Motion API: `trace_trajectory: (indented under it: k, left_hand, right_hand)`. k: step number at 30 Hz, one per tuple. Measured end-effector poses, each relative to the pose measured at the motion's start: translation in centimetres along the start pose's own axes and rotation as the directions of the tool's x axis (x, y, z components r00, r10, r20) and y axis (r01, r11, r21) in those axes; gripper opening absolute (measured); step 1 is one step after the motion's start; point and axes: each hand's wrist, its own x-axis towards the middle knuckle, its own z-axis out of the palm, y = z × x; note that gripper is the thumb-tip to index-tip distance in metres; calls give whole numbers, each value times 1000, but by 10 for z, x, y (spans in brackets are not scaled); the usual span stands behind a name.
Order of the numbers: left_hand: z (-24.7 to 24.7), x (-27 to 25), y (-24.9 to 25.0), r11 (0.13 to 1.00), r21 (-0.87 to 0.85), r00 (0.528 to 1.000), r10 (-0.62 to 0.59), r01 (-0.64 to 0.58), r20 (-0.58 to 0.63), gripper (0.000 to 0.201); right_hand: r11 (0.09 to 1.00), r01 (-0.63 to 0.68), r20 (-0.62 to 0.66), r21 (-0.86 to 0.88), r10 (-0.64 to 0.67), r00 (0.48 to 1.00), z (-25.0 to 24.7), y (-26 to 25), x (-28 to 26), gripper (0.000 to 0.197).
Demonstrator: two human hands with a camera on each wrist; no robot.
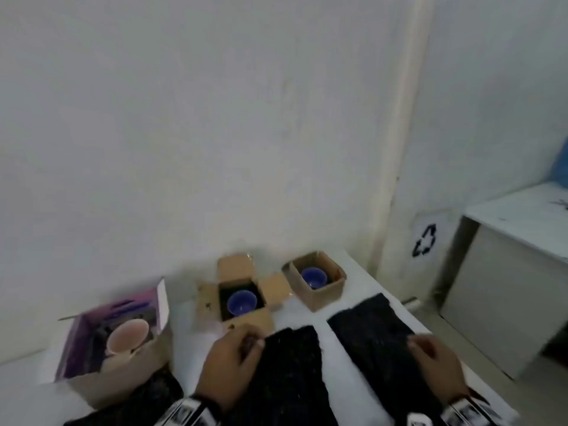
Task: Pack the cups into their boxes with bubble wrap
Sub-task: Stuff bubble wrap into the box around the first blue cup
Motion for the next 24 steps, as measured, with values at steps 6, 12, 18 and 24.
trace_trajectory:
  k: [6, 12, 18, 24]
  left_hand:
    - [92, 25, 9, 986, 140, 876, 11, -90, 482, 10]
    - [152, 38, 10, 968, 229, 780, -66, -102, 623, 20]
    - [207, 59, 10, 966, 254, 764, -126, -51, 632, 23]
    - [259, 78, 5, 934, 354, 826, -157, -54, 541, 28]
  right_hand:
    - [934, 56, 262, -354, 42, 964, 26, 28, 11, 43]
    - [806, 151, 390, -572, 105, 915, 29, 50, 26, 86]
    - [792, 238, 467, -562, 67, 881, 28, 68, 53, 60]
    - [951, 212, 424, -227, -100, 900, 13, 65, 103, 21]
